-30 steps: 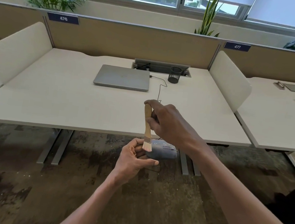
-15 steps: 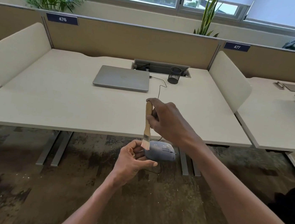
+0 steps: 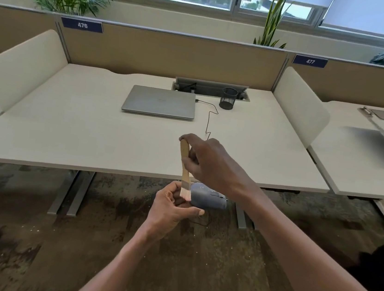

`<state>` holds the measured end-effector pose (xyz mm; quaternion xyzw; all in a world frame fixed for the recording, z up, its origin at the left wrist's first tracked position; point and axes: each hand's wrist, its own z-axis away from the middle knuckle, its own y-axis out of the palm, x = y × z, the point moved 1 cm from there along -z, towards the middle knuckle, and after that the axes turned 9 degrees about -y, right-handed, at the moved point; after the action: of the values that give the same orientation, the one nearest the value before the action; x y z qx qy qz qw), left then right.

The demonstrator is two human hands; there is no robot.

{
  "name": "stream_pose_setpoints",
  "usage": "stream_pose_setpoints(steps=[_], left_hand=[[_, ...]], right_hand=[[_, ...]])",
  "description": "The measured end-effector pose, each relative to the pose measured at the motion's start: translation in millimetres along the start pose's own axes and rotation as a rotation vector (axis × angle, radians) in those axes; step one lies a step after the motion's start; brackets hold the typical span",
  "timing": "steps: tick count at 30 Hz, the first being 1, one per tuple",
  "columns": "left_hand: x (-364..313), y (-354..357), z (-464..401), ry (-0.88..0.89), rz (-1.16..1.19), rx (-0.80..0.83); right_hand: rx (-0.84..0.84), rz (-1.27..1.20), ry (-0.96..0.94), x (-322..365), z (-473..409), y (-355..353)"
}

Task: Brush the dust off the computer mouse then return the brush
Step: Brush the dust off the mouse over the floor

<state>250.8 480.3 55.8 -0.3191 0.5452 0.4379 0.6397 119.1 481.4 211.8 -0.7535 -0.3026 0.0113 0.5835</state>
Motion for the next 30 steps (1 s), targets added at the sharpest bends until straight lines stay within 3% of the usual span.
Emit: stream_pose_setpoints(steps=[7,13,20,26,30], left_hand=[[0,-2,-2,0.006,0.04,0.006],[-2,-5,-7,0.01,0.015,-0.02],[-4,-7,-10,0.008,0.08,0.004],[-5,-9,-12,-0.002,0.066,0.008],[-6,-9,-12,0.005,0.079,0.029]], right_hand=[[-0.15,0.037,0.018,-7,0,-14],[-0.034,-0.065,-0.015,-4,3,-7],[-0.207,-0.059,0.008,-13,1,-14],[-0.111,-0.169,0.014,-26,6,-14],[-0.15,-0.16,0.052,-34,5,-12]])
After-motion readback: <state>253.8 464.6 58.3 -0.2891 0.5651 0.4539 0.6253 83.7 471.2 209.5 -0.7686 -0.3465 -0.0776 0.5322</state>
